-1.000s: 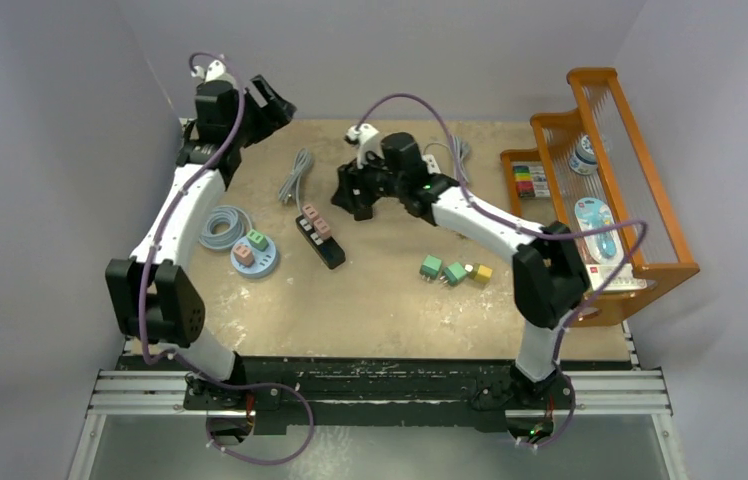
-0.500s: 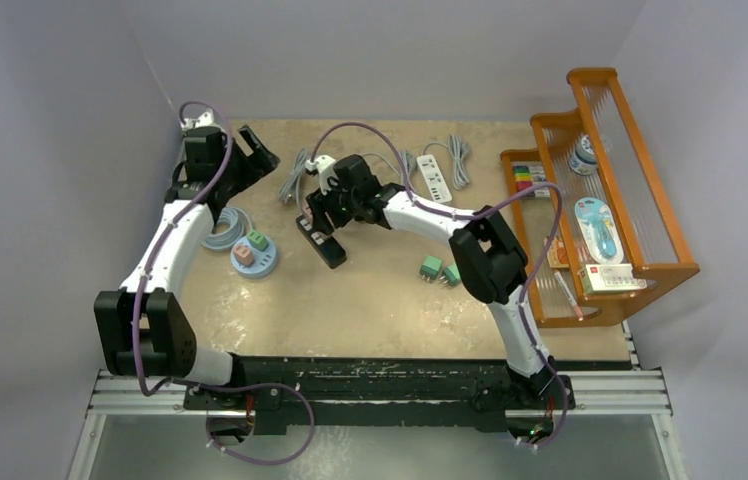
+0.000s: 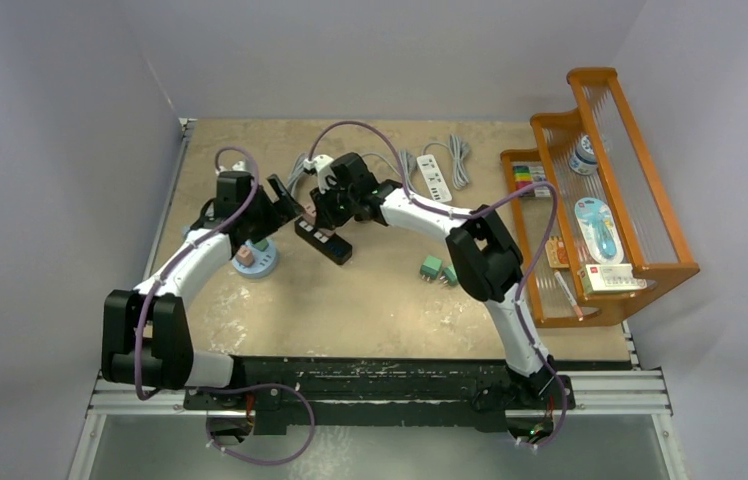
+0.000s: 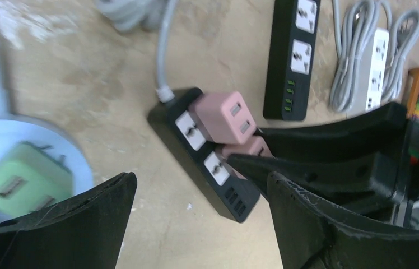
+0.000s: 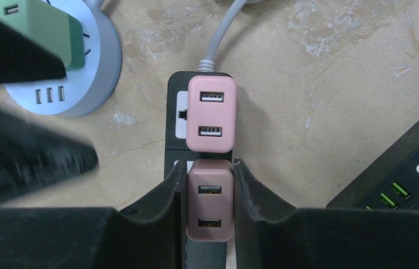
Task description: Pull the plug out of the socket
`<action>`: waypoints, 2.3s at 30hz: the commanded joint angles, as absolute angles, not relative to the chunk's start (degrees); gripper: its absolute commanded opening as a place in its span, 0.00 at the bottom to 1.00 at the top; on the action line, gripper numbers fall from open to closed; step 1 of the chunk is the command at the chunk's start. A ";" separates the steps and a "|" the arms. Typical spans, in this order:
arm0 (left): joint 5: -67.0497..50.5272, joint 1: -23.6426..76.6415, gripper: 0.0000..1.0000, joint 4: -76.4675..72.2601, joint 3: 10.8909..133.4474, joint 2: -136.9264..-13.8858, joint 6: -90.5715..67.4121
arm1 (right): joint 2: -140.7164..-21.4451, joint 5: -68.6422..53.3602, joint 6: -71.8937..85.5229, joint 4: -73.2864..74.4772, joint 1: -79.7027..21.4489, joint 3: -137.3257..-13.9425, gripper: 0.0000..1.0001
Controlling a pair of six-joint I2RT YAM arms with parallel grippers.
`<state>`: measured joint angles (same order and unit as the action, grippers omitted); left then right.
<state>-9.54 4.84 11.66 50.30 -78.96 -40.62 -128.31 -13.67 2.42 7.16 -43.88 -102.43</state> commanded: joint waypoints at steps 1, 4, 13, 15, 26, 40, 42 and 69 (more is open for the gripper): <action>-8.22 10.45 0.86 4.75 49.31 -77.62 -44.03 | -125.19 -17.39 6.87 5.29 -42.53 -102.10 0.00; -7.78 12.72 0.87 2.58 48.67 -78.49 -46.06 | -122.83 -18.64 11.03 2.98 -40.65 -101.93 0.00; -3.93 13.54 0.88 3.21 48.25 -78.50 -47.50 | -117.21 -22.24 20.07 -4.04 -35.62 -97.94 0.00; -4.23 13.54 0.88 2.53 48.12 -78.81 -47.91 | -116.32 -24.02 20.62 -5.53 -35.36 -97.27 0.00; -8.13 14.02 0.89 -5.88 49.09 -82.02 -52.00 | -114.08 -30.39 22.39 -11.25 -35.38 -94.94 0.00; -7.55 14.42 0.18 -10.36 48.05 -86.56 -54.30 | -111.26 -41.92 28.62 -22.02 -35.18 -92.71 0.00; -6.94 14.41 0.00 -10.27 48.50 -86.81 -54.32 | -110.74 -42.85 29.55 -23.61 -35.23 -92.60 0.00; -3.93 13.30 0.00 -2.01 55.55 -86.01 -46.06 | -105.67 -40.02 20.47 -16.80 -27.95 -63.68 0.00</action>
